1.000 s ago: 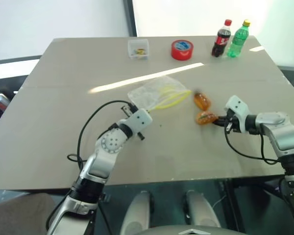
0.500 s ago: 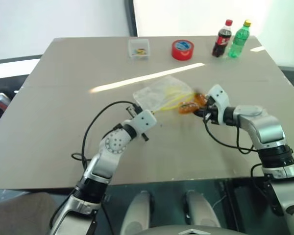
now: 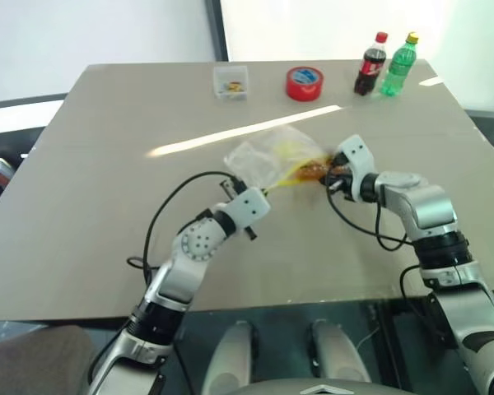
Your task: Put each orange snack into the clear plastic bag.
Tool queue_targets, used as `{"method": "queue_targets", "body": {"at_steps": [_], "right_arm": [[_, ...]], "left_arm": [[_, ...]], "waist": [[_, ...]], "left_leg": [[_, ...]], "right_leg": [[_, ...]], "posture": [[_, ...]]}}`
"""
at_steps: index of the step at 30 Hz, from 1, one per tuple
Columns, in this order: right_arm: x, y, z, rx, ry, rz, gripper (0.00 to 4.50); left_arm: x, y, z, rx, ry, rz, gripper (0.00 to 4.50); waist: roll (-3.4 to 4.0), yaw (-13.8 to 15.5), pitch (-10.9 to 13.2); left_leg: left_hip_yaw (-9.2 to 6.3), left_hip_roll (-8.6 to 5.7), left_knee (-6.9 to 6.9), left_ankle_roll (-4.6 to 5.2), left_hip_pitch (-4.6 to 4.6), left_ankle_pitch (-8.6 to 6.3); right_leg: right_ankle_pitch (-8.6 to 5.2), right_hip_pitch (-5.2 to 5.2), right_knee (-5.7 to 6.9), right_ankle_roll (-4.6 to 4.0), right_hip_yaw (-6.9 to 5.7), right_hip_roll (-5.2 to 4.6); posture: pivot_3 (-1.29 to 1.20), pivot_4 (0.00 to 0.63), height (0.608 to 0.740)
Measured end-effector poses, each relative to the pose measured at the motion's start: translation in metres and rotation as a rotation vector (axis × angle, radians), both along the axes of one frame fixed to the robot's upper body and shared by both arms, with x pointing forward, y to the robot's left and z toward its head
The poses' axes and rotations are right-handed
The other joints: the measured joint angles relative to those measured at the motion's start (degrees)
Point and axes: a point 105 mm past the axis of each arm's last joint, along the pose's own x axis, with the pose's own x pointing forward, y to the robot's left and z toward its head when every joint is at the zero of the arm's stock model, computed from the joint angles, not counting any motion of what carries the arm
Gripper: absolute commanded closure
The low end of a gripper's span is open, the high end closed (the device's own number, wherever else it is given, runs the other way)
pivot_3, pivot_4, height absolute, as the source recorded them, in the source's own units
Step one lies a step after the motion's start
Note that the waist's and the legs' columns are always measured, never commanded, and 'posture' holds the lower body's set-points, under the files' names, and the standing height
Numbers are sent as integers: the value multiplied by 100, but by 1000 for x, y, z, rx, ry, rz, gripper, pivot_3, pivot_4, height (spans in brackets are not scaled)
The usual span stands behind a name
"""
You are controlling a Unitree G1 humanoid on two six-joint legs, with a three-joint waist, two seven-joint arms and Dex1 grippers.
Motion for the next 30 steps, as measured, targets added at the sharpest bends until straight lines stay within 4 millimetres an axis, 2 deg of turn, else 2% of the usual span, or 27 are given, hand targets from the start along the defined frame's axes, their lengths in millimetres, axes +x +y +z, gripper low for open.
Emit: {"method": "queue_targets", "body": {"at_steps": [5, 11, 14, 17, 20, 22, 23, 24, 25, 26, 29, 30], "right_arm": [[-3, 21, 7, 4, -12, 56, 4470], [-3, 35, 11, -59, -64, 105, 4470], [0, 40, 5, -90, -81, 113, 4470], [8, 36, -9, -140, -60, 60, 4470], [17, 32, -11, -165, -70, 11, 3532], [22, 34, -2, -151, -100, -1, 2366], [24, 35, 1, -146, -111, -5, 2366], [31, 38, 16, -138, -179, -23, 2102], [34, 38, 20, -140, -199, -31, 1469], [35, 37, 23, -144, -216, -38, 1469], [38, 35, 23, -137, -229, -53, 256], [37, 35, 23, -134, -224, -40, 256]], "left_arm": [[-2, -7, -3, 0, 8, -24, 4500], [-3, -9, 0, 8, -8, -36, 4500], [-4, -13, 1, -1, -10, -61, 4500], [-5, -16, 2, -13, -9, -78, 4500], [-5, -16, 3, -16, -9, -78, 4500], [-5, -17, 3, -21, -10, -80, 4500], [-5, -18, 4, -23, -11, -81, 4500], [-5, -20, 5, -31, -15, -84, 4500], [-5, -20, 5, -34, -15, -85, 4500], [-5, -21, 6, -37, -15, -86, 4500], [-5, -22, 6, -50, -16, -80, 4500], [-5, -22, 6, -53, -15, -78, 4500]], "waist": [[0, -5, 0], [0, -2, 0], [0, -4, 0], [0, -1, 0], [1, -4, 1], [2, -13, 1], [2, -15, 1], [2, -15, 1], [2, -12, 1], [2, -13, 1], [2, -3, 1], [2, -6, 1]], "left_leg": [[-2, 0, 0, 0, 0, 0], [-2, 0, 0, 0, 0, 0], [3, 0, -1, 0, 0, 0], [5, 0, -1, 0, 0, 0], [4, 0, -1, 0, -1, 0], [3, 0, -3, 0, -1, 0], [2, 0, -3, 0, -1, 0], [4, 1, -5, 0, 0, 0], [5, 1, -6, 0, 0, 0], [5, 1, -6, 0, 0, 0], [5, 0, -6, 0, -2, 0], [4, 0, -6, 0, -3, 0]], "right_leg": [[0, -1, 0, 0, 0, 0], [0, -1, -1, 0, 0, 0], [0, -1, 0, 0, -1, 0], [0, -1, 0, 0, -1, 0], [0, -3, 0, 0, 1, 0], [0, -5, 0, 0, 1, 0], [0, -5, 0, 0, 1, 1], [0, -5, 1, 0, 0, 3], [0, -5, 0, 0, 0, 2], [0, -5, 0, 0, 0, 3], [0, -5, -3, 0, 1, 1], [0, -5, -3, 0, 1, 0]], "posture": [[0, 150, 740], [0, 150, 740], [0, 150, 740], [0, 150, 740], [0, 150, 740], [0, 150, 740], [0, 150, 740], [0, 150, 740], [0, 150, 740], [0, 150, 740], [0, 150, 740], [0, 150, 740]]}}
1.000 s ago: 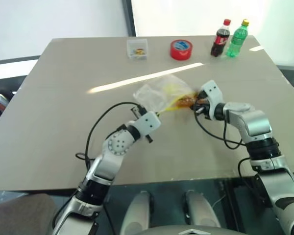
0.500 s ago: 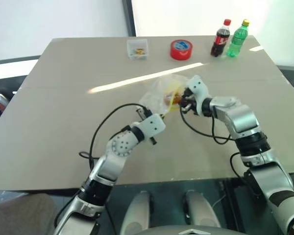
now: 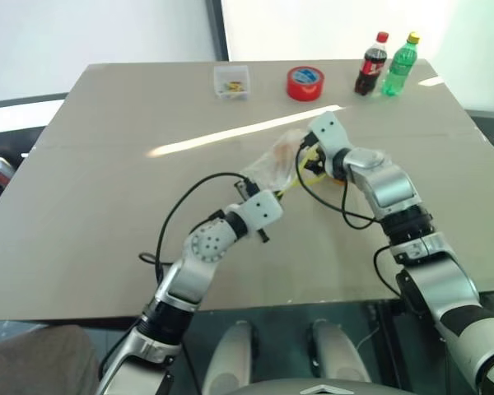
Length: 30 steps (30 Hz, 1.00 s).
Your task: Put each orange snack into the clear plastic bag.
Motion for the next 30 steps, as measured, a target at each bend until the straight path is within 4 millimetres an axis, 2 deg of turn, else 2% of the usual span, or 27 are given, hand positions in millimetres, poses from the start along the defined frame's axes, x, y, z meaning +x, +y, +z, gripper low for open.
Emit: {"method": "queue_targets", "body": {"at_steps": [4, 8, 11, 14, 19, 21, 26, 30], "right_arm": [[-18, -7, 0, 2, 47, 111, 256], [-52, -23, -1, -2, 142, 247, 256], [-67, -38, 14, -3, 158, 278, 256], [-66, -49, 22, -7, 145, 240, 256], [-54, -69, 12, -37, 147, 102, 256], [-45, -77, 0, -36, 167, 26, 256], [-32, -82, -35, 21, 257, -86, 256], [-25, -81, -43, 47, 271, -112, 256]], "left_arm": [[4, 3, 3, -33, 3, 35, 4500], [10, 10, 7, -73, 9, 79, 4500], [11, 9, 7, -102, 26, 90, 4500], [12, 9, 8, -123, 35, 96, 4500], [16, 13, 15, -139, 28, 114, 4500], [17, 13, 15, -141, 28, 115, 4500], [20, 11, 20, -142, 19, 112, 4500], [20, 11, 19, -142, 26, 116, 4500]], "waist": [[0, 29, 0], [3, 28, 2], [3, 11, 2], [2, 3, 1], [2, 12, 1], [1, 16, 1], [2, 13, 1], [2, 8, 1]], "left_leg": [[-10, 0, 0, 0, -5, 0], [-20, -1, 1, 0, -10, 0], [-19, 0, 2, 0, -7, 0], [-16, 2, 2, 0, -3, 0], [-2, 0, 3, 0, -4, 0], [2, -1, 3, 0, -5, 0], [6, 0, 2, 0, -6, 0], [5, -1, 2, 0, -6, 0]], "right_leg": [[0, 1, -4, 0, -8, 0], [-1, 0, -6, 0, -11, -2], [-1, 1, -5, 0, -12, -1], [-1, 2, -3, 0, -11, 1], [-1, 2, -5, 0, -8, 0], [-1, 2, -6, 0, -6, -1], [-1, 1, -4, 0, -7, 1], [0, 1, -6, 0, -5, 1]], "posture": [[0, 150, 740], [0, 150, 740], [0, 150, 740], [0, 150, 740], [0, 150, 740], [0, 150, 740], [0, 150, 740], [0, 150, 740]]}}
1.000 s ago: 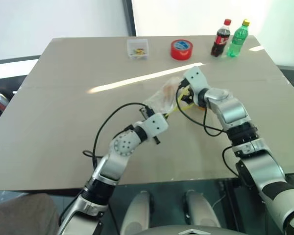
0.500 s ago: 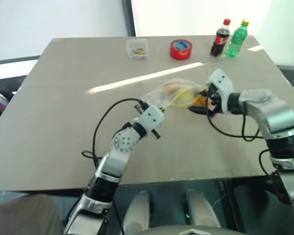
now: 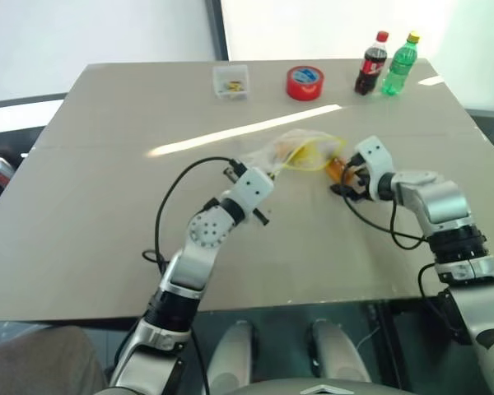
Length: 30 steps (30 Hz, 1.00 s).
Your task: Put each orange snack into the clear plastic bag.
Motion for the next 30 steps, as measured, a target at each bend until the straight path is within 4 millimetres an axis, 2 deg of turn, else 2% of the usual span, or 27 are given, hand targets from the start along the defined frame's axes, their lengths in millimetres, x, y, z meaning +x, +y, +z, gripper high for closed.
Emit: {"method": "queue_targets", "body": {"at_steps": [4, 5, 6, 11, 15, 18, 23, 25, 27, 30], "right_arm": [[7, -4, 3, 6, -33, -30, 1360], [7, -5, 3, 7, -35, -31, 1822], [7, -4, 3, 8, -39, -30, 2062], [8, -5, 6, 11, -55, -33, 4362], [3, -10, 11, 0, -59, 7, 4466], [-15, -26, 24, -90, -68, 120, 4466], [-29, -40, 40, -196, -85, 230, 4466], [-33, -38, 43, -212, -88, 276, 4466], [-39, -25, 50, -211, -129, 372, 4466], [-40, -16, 53, -203, -153, 415, 4466]], "left_arm": [[0, 0, -1, -3, 6, 4, 4500], [0, 0, -1, -4, 6, 7, 4500], [1, 0, -1, -6, 6, 11, 4500], [1, 1, -1, -12, 8, 20, 4500], [1, 1, -2, -16, 12, 21, 4500], [1, 3, -3, -15, 19, 28, 4500], [1, 3, -4, -18, 27, 29, 4500], [1, 3, -4, -17, 27, 30, 4500], [1, 3, -4, -18, 27, 29, 4500], [1, 3, -4, -18, 27, 29, 4500]], "waist": [[0, 5, 0], [0, 5, 0], [0, 4, 0], [0, 3, 0], [0, 20, 0], [1, 46, 0], [1, 6, 0], [1, -6, 0], [1, -13, 0], [0, 8, 0]], "left_leg": [[1, 0, 0, 0, 0, 0], [1, 0, 0, 0, 0, 0], [0, 0, 0, 0, 0, 0], [0, 0, 0, 0, 0, 0], [-1, -2, 0, 0, -3, 0], [-2, -3, 2, 0, -12, 0], [-1, 0, 2, 0, -8, 0], [-1, 3, 1, 0, -7, 0], [-1, 4, 1, 0, -5, 0], [-2, 1, 4, 0, -6, 0]], "right_leg": [[0, 0, 1, 0, -2, 1], [0, 0, 1, 0, -2, 1], [0, 0, 0, 0, -1, 1], [0, 0, 1, 0, -2, 1], [0, 0, -1, 0, -3, 0], [0, 0, -12, 1, -11, -2], [0, 0, -9, 0, -11, 1], [0, 0, -8, 0, -11, 4], [-1, 0, -6, 1, -9, 4], [0, 1, -7, 1, -8, 1]], "posture": [[0, 150, 740], [0, 150, 740], [0, 150, 740], [0, 150, 740], [0, 150, 740], [0, 150, 740], [0, 150, 740], [0, 150, 740], [0, 150, 740], [0, 150, 740]]}}
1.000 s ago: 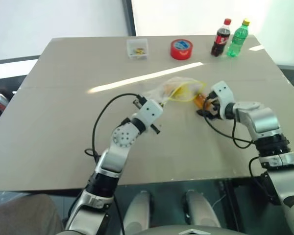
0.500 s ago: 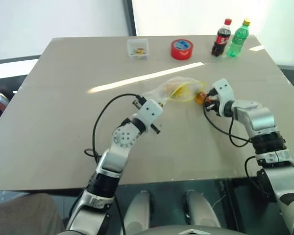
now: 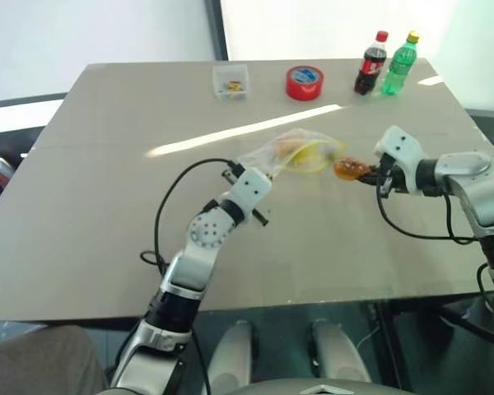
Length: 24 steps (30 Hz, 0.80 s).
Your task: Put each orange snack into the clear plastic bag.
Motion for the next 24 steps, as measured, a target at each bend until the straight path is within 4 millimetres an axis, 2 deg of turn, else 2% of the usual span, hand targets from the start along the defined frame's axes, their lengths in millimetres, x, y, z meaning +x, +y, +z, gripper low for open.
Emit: {"method": "queue_targets", "body": {"at_steps": [7, 14, 18, 19, 21, 24], "right_arm": [[11, 20, 9, 8, -60, 31, 4466], [28, 39, -4, -1, -53, 23, 4466], [41, 49, -4, -25, -101, 7, 4466], [46, 52, -2, -45, -128, 7, 3828], [51, 56, 0, -86, -174, 22, 3308], [53, 63, -3, -108, -200, 47, 1915]], "left_arm": [[0, -1, 0, -1, 2, -2, 4500], [-1, -2, -2, 3, 5, -8, 4500], [-1, -3, -2, 2, 5, -10, 4500], [-1, -3, -2, 2, 5, -11, 4500], [-1, -3, -1, 2, 4, -11, 4500], [-1, -3, -2, 1, 5, -10, 4500]], "waist": [[0, 14, 0], [0, 11, 0], [0, 1, 0], [0, -2, 0], [0, 0, 0], [0, 7, 0]], "left_leg": [[-5, -1, 1, 0, -1, 0], [-4, -1, 0, -1, -1, 0], [-2, -1, 1, -1, 1, 0], [-2, -1, 0, -1, 1, 0], [-2, -1, 0, -1, 0, 0], [-2, -2, -1, -1, 0, 0]], "right_leg": [[0, -1, 1, -1, -1, -2], [1, -1, 2, -1, -1, -2], [1, -2, 4, -1, 0, -2], [1, -2, 6, -1, 0, -2], [1, -2, 5, -1, -2, -2], [1, -2, 3, -1, -1, -2]], "posture": [[0, 150, 740], [0, 150, 740], [0, 150, 740], [0, 150, 740], [0, 150, 740], [0, 150, 740]]}}
